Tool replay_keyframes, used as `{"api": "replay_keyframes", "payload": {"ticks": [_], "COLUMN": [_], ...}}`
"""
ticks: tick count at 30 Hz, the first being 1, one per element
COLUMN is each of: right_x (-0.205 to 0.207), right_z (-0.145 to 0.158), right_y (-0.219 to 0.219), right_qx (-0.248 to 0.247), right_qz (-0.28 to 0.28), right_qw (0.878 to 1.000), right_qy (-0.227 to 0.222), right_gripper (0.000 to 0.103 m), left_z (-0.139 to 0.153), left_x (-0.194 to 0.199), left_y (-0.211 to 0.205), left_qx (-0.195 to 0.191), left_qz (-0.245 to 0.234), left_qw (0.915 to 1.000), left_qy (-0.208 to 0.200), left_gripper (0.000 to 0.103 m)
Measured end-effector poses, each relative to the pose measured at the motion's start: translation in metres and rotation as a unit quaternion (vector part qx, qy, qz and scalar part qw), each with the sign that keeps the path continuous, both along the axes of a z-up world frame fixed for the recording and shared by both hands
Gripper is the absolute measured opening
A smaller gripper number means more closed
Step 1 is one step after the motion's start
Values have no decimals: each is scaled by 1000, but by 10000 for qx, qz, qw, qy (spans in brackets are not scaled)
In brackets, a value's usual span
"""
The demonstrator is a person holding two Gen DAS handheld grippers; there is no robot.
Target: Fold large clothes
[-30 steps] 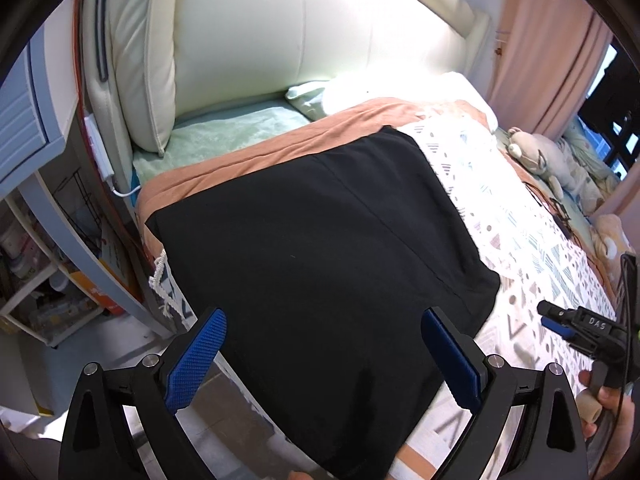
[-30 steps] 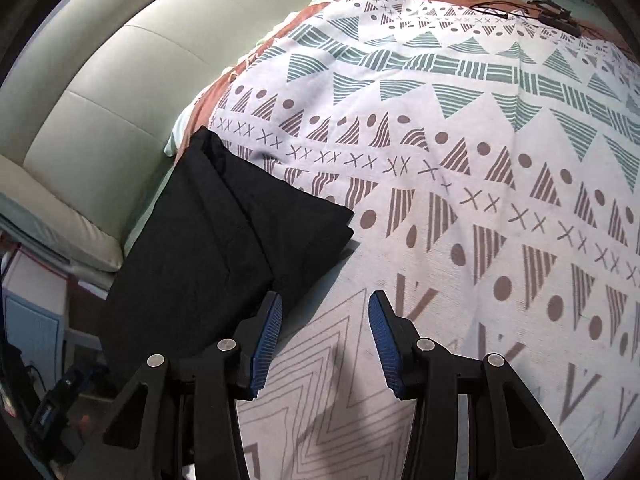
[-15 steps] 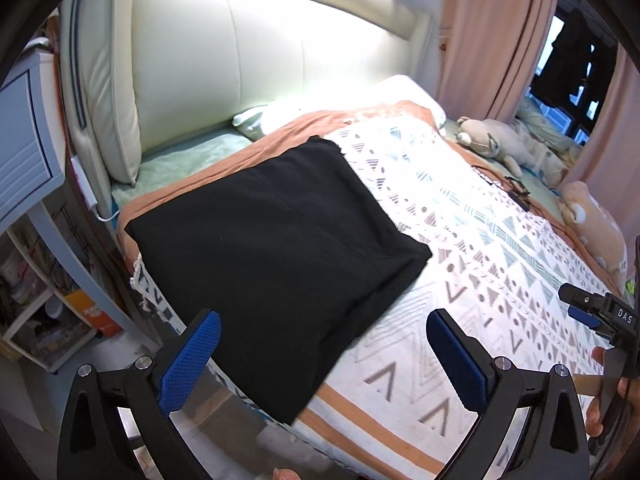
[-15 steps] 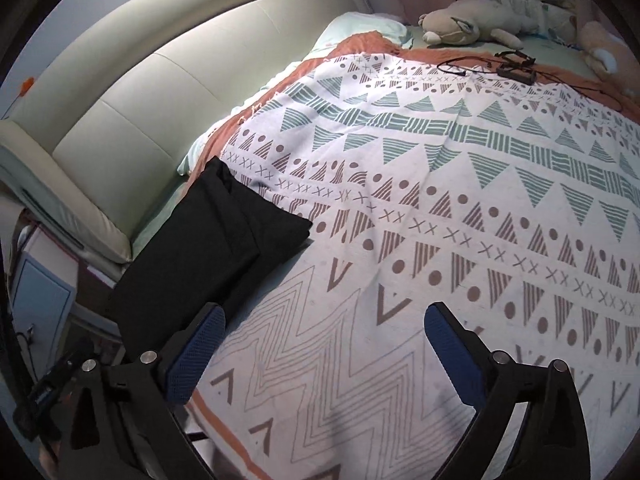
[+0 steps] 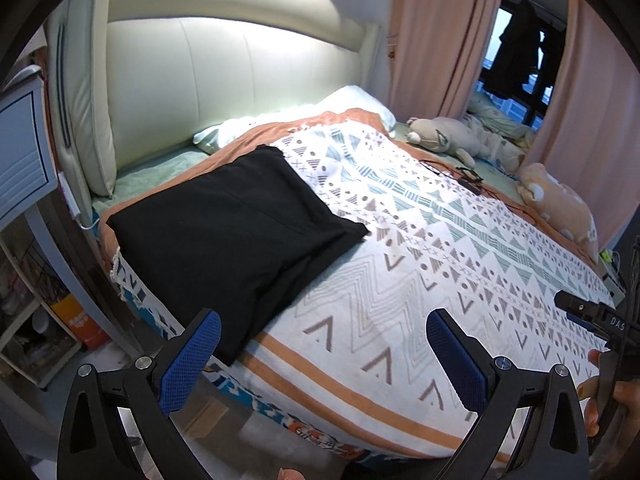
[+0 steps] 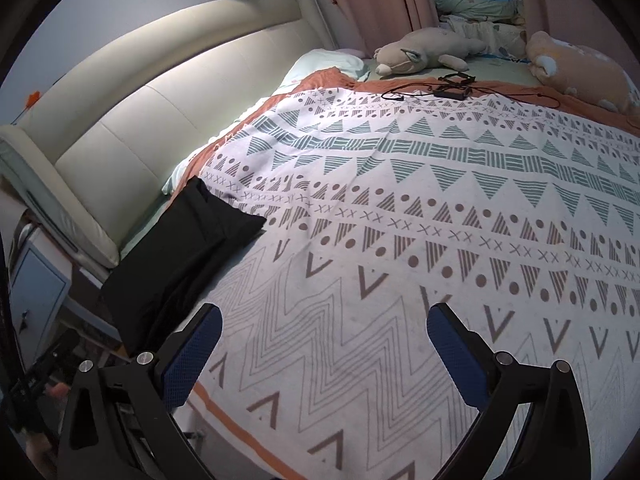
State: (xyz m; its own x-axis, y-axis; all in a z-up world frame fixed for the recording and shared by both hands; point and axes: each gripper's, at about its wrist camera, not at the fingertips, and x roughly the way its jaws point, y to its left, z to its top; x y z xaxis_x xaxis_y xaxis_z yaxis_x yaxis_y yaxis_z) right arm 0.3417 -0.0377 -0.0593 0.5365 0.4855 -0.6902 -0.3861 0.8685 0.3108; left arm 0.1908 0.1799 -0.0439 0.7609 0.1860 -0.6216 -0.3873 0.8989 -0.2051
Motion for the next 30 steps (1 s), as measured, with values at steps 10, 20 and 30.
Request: {"api": "replay_keyframes", "payload": {"ticks": [10, 20, 30], "right_x": [-63, -148, -237], "right_z": [-16, 0, 20], "right_y": [-76, -138, -165], "right_qx": [147, 275, 63], "right_qz": [-500, -778, -755], "right_qw": [9985, 9949, 9901], "right_qy": [-147, -585, -1185], "right_gripper": [103, 103, 103], "left_z": [1, -1, 7], "left_x": [-40, -94, -158], "left_y": [-49, -89, -124], "left_qx": [180, 192, 688], "left_qz": [-432, -810, -1097], "left_qw": [9987, 9958, 9897], "left_qy": [-207, -372, -615], "left_gripper": [102, 102, 102]}}
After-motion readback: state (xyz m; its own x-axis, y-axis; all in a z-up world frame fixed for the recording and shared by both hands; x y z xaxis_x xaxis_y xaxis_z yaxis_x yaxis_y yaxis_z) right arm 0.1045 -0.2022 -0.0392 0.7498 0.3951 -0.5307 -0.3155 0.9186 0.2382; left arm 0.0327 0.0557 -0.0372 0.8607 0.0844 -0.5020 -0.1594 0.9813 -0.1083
